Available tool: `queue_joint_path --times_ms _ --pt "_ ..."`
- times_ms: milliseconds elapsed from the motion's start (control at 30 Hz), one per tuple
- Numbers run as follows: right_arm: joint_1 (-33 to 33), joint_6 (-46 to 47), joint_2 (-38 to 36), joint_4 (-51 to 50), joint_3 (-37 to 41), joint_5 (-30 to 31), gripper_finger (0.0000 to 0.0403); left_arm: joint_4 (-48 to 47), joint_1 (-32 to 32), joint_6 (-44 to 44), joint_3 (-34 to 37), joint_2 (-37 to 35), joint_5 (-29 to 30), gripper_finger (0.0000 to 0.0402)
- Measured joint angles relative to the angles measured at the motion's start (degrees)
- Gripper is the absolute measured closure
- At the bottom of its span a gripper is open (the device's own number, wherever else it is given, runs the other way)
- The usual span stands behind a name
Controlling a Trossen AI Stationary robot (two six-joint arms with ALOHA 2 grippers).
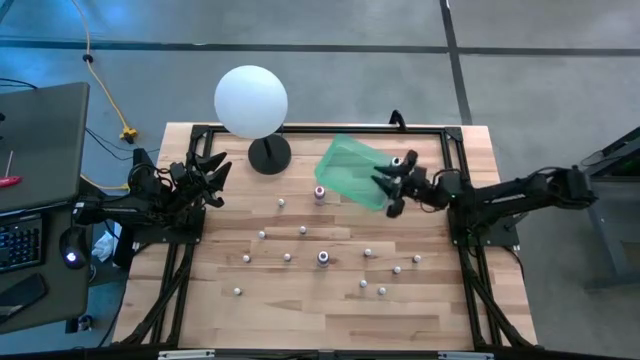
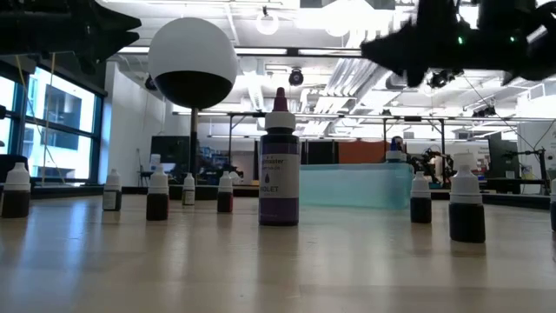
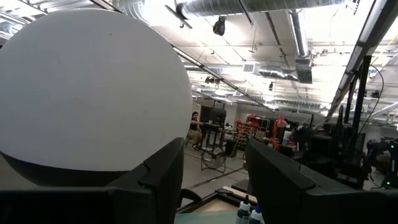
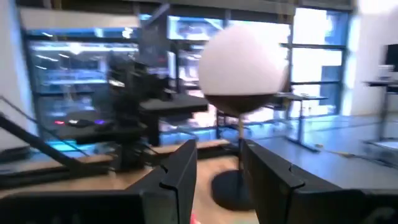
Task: Pick & Place food coloring
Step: Put the large red food coloring bottle into the green bin
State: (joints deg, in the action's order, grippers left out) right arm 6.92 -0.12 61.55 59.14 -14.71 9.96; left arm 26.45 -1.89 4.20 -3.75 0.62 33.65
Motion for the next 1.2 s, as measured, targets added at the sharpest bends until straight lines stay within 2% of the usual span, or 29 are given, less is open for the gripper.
queue_joint_path --times_ms 133,400,600,900,1200 --pt "0.04 0.05 6.83 -6.19 -6.78 0.15 0.0284 0.01 0.00 -0.01 0.00 -0.01 0.00 0.0231" --pt "0.04 0.08 28.52 -18.09 -24.82 -0.56 0.0286 0.00 0.00 -0.16 0.00 -0.01 -0.32 0.0231" --pt "0.04 0.08 39.18 -22.15 -33.26 -1.54 0.0286 -0.47 0.00 -0.12 0.00 0.00 -6.73 0.0231" --pt "0.91 0.19 43.14 -26.84 -36.86 0.14 0.0307 -0.84 0.00 -0.14 0.00 0.00 -8.52 0.0231" --pt "0.96 0.23 43.08 -28.39 -36.86 0.11 0.0368 -0.89 0.00 -0.19 0.00 0.00 -8.63 0.0231"
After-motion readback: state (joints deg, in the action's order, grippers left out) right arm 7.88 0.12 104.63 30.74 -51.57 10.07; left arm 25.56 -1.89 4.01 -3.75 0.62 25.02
